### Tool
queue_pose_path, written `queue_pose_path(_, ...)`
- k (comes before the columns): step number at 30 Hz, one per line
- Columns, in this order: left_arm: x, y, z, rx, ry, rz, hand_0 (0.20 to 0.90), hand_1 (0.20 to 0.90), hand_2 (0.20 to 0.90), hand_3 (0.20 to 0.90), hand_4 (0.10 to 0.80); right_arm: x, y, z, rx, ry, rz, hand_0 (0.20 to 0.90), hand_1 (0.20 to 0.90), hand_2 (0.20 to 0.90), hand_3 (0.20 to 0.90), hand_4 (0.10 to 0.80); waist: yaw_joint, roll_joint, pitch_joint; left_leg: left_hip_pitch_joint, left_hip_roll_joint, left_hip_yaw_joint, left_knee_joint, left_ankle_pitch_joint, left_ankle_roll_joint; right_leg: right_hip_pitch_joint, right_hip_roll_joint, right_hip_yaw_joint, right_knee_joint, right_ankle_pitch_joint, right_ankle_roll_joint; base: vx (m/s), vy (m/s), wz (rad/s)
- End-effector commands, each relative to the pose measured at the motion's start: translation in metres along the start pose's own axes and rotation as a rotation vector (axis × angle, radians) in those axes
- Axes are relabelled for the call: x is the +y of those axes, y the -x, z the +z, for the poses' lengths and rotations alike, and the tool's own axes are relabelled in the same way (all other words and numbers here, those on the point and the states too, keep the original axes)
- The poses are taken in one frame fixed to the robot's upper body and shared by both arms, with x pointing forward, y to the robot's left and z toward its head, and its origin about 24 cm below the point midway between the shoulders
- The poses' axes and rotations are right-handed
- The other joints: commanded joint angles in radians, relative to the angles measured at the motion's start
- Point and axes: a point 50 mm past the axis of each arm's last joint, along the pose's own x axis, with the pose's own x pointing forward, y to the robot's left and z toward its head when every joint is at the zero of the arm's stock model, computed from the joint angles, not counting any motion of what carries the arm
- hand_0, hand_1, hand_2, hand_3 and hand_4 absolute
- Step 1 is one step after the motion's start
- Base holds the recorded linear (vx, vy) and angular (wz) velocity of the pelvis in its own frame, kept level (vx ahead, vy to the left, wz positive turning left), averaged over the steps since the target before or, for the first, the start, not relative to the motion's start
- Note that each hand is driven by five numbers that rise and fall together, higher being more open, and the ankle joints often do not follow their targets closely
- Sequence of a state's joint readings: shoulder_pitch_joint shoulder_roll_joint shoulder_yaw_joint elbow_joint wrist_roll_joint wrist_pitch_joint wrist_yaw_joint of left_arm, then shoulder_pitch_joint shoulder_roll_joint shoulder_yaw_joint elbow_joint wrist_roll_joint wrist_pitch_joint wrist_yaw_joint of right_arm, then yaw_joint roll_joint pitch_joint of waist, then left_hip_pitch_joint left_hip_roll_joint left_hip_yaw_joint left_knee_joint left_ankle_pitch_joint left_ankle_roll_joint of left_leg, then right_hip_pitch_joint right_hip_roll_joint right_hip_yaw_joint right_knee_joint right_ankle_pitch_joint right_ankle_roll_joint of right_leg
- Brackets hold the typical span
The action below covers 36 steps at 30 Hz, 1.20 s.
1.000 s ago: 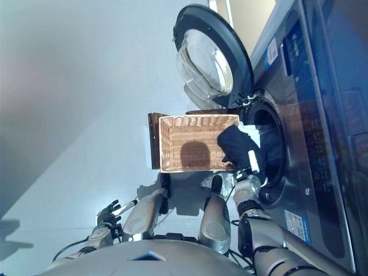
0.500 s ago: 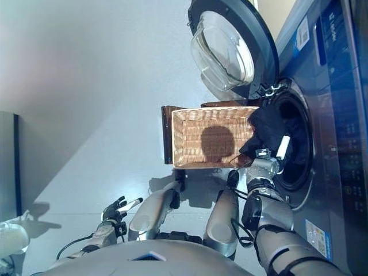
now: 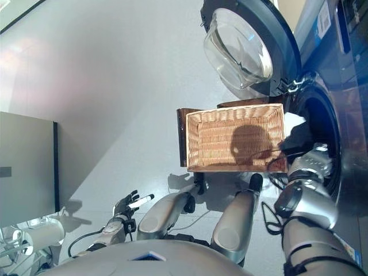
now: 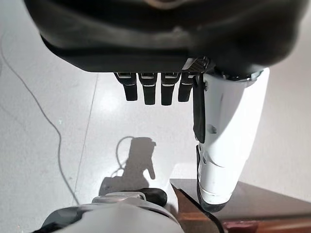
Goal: Pick up the clothes and place them into the washing machine
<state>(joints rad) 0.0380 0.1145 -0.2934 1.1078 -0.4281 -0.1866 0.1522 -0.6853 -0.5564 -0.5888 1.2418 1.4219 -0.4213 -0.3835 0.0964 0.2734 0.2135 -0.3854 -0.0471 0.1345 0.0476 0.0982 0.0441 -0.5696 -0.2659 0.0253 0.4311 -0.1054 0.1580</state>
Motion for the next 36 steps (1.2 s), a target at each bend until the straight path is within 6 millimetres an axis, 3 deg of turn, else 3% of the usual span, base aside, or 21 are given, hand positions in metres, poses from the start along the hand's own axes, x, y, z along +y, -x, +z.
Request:
queue_pose_path(1, 0.014, -0.001, 0.005, -0.035, -0.008, 0.05, 0.9, 0.9, 0.9, 0.9, 0.8, 0.086, 0.015, 0.069, -0.242, -0.098, 0.237, 0.2, 0.2, 0.2, 0.2, 0.3, -0.015, -0.004, -0.003, -0.056, 0.044, -0.016, 0.099, -0.055, -0.103, 0.042, -0.002, 0.031, -0.171, 0.1, -0.035, 0.006, 0.0, -0.06)
queue_pose_path(8, -0.005, -0.001, 0.019, -0.105, 0.019, -0.017, 0.9, 0.9, 0.9, 0.9, 0.8, 0.118, 0.031, 0.085, -0.289, -0.184, 0.282, 0.2, 0.2, 0.2, 0.2, 0.3, -0.022, 0.022, -0.007, -0.099, 0.031, -0.003, 0.127, -0.068, -0.11, -0.048, -0.004, 0.079, -0.079, 0.062, -0.046, 0.012, 0.011, -0.01)
queue_pose_path(16, -0.018, 0.001, 0.027, -0.151, 0.036, -0.064, 0.9, 0.9, 0.9, 0.9, 0.8, 0.112, 0.032, 0.055, -0.224, -0.099, 0.256, 0.2, 0.2, 0.2, 0.2, 0.3, -0.011, 0.057, -0.001, -0.133, 0.013, 0.021, 0.146, -0.081, -0.108, -0.106, -0.012, 0.118, -0.049, 0.048, -0.048, -0.012, 0.019, -0.1)
queue_pose_path(21, -0.024, 0.004, 0.031, -0.184, 0.049, -0.098, 0.9, 0.9, 0.9, 0.9, 0.8, 0.119, 0.039, 0.037, -0.194, -0.005, 0.296, 0.2, 0.2, 0.2, 0.2, 0.3, 0.005, 0.085, 0.001, -0.177, 0.007, 0.045, 0.171, -0.078, -0.103, -0.173, -0.019, 0.145, -0.001, 0.052, -0.05, -0.051, 0.034, 0.01)
queue_pose_path(32, -0.024, 0.009, 0.036, -0.234, 0.036, -0.136, 0.9, 0.9, 0.9, 0.9, 0.8, 0.172, 0.066, 0.068, -0.324, 0.093, 0.452, 0.2, 0.2, 0.2, 0.2, 0.3, 0.03, 0.102, -0.011, -0.211, 0.003, 0.047, 0.156, -0.051, -0.115, -0.219, -0.019, 0.162, 0.037, 0.038, -0.058, -0.021, 0.002, 0.02)
queue_pose_path(36, -0.027, 0.009, 0.039, -0.248, 0.042, -0.145, 0.9, 0.9, 0.9, 0.9, 0.8, 0.175, 0.066, 0.079, -0.366, 0.112, 0.414, 0.2, 0.2, 0.2, 0.2, 0.3, 0.023, 0.108, -0.001, -0.229, 0.009, 0.051, 0.174, -0.051, -0.117, -0.248, -0.013, 0.178, 0.08, 0.02, -0.066, -0.036, -0.022, 0.07)
